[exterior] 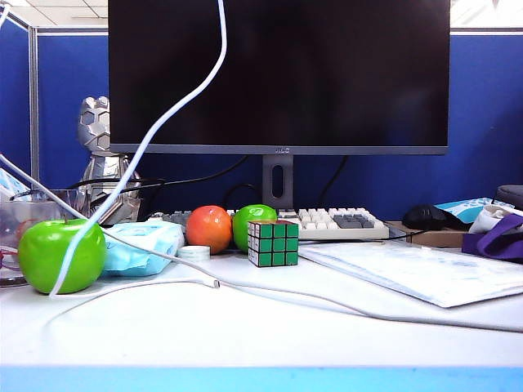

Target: Pick up the Type-C charging cable and the charging base, insert one end of the Type-C charger into the corresponding slot on the base, and finally place the plugged-in charger back on the table.

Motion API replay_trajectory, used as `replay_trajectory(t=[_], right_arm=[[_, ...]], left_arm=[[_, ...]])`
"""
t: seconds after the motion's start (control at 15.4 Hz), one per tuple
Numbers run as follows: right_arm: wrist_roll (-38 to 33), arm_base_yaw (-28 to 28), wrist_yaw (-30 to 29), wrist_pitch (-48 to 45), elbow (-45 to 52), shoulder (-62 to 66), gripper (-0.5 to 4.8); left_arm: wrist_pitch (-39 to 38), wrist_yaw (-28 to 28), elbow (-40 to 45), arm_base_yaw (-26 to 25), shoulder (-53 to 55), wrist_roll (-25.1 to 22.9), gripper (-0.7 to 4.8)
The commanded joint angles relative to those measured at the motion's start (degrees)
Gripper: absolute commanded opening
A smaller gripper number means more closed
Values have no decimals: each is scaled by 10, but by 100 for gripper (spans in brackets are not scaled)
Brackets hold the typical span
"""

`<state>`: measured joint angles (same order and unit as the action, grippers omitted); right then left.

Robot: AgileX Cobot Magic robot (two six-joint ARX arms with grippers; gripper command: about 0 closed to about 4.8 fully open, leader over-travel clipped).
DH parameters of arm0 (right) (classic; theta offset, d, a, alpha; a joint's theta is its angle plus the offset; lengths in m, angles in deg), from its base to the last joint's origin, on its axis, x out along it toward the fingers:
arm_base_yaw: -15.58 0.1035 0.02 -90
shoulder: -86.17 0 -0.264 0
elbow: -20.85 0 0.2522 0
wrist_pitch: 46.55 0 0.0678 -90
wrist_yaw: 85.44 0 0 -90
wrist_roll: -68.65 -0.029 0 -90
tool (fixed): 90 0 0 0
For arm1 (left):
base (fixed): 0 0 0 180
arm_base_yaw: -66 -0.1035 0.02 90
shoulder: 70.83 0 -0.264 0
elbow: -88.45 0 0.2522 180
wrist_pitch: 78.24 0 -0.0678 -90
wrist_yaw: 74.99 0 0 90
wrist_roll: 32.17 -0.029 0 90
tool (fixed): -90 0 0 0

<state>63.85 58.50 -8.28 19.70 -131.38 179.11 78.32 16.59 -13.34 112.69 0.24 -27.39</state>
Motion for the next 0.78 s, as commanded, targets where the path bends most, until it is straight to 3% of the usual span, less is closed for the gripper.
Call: replay_trajectory(t=[0.06,0.78], right_arm=[[2,2,-20,14,-1,5,-1],[3,1,-68,5,-1,0,-1]], left_arm=[[46,7,-5,0,-11,2,-6],[46,36,-5,-1,-19,27,-6]])
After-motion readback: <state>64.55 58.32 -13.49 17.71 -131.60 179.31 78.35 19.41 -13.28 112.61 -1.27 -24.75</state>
